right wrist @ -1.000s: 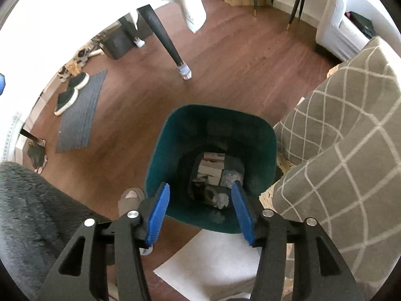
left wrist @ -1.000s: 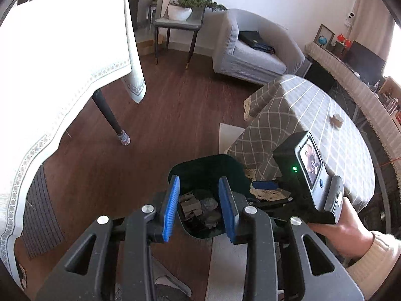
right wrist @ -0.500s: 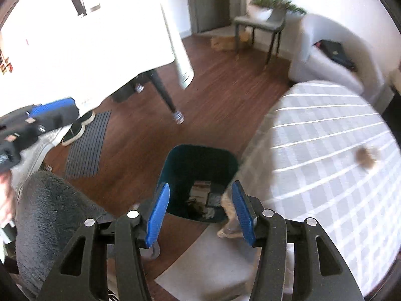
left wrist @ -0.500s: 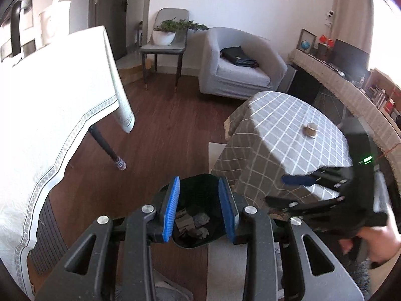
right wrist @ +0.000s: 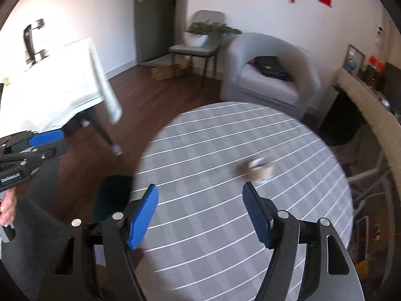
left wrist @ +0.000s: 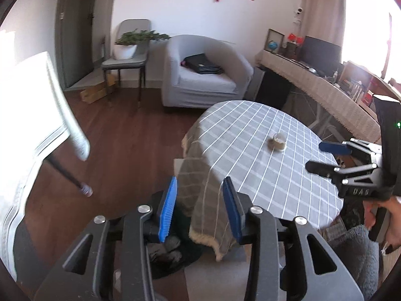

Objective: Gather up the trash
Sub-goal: 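Return the right gripper to the table and grasp the second brown cardboard ring, then grasp the small white cup on the table with the left gripper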

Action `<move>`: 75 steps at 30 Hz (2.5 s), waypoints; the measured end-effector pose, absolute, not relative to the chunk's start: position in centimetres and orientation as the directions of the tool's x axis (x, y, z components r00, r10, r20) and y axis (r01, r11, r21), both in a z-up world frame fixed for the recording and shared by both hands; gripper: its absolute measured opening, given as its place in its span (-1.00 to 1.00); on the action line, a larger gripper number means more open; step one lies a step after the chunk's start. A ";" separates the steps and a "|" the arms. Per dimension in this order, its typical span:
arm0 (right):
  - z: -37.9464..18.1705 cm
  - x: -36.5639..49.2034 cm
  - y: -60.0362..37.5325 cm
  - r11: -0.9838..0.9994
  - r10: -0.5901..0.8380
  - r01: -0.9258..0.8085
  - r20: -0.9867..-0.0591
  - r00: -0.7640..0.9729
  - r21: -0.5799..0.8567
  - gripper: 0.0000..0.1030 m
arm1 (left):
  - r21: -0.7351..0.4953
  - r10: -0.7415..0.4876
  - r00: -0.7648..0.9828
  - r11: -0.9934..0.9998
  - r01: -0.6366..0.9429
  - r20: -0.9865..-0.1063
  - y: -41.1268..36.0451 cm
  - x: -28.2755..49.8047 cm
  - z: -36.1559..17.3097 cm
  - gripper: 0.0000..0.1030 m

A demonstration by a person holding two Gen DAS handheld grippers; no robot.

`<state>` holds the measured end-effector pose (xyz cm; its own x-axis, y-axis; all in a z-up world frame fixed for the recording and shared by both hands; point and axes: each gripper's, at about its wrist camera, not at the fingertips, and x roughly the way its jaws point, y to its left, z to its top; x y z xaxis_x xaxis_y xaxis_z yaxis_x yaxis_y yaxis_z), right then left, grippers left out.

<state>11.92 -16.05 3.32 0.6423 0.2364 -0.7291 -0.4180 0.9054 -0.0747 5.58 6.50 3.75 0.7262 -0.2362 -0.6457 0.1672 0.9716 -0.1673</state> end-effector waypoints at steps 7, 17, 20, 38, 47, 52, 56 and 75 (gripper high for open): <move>-0.3 18.3 -20.1 0.913 0.210 -0.398 -0.724 0.657 -0.096 0.51 | -0.190 -0.295 0.725 0.956 0.225 -0.623 2.6 13.7 2.0 0.01; -1.8 23.7 -20.6 0.892 0.292 -0.450 -0.719 0.631 -0.032 0.63 | -0.191 -0.318 0.723 0.948 0.255 -0.613 -1.1 21.7 -0.6 0.07; -2.7 23.4 -20.9 0.897 0.289 -0.442 -0.731 0.618 -0.020 0.63 | -0.202 -0.319 0.718 0.948 0.247 -0.618 -1.1 22.0 -1.5 0.14; -5.7 25.5 -20.6 0.900 0.288 -0.434 -0.780 0.556 0.023 -0.09 | -0.220 -0.360 0.662 0.932 0.289 -0.657 -3.8 21.9 -2.8 0.20; -3.5 25.9 -24.4 0.905 0.388 -0.389 -0.703 0.595 0.171 -0.10 | -0.199 -0.387 0.625 0.915 0.350 -0.678 -7.5 21.9 -3.3 0.21; -3.3 26.1 -27.4 0.922 0.374 -0.333 -0.684 0.626 0.199 -0.10 | -0.187 -0.399 0.602 0.904 0.384 -0.692 -10.3 22.4 -3.6 0.22; -3.7 26.2 -29.9 0.928 0.369 -0.286 -0.680 0.634 0.237 -0.10 | -0.135 -0.385 0.570 0.893 0.430 -0.726 -13.8 22.6 -4.1 0.22; -4.5 24.9 -33.6 0.918 0.396 -0.274 -0.676 0.622 0.285 -0.10 | -0.015 -0.290 0.518 0.882 0.471 -0.804 -20.4 24.4 -6.4 -0.09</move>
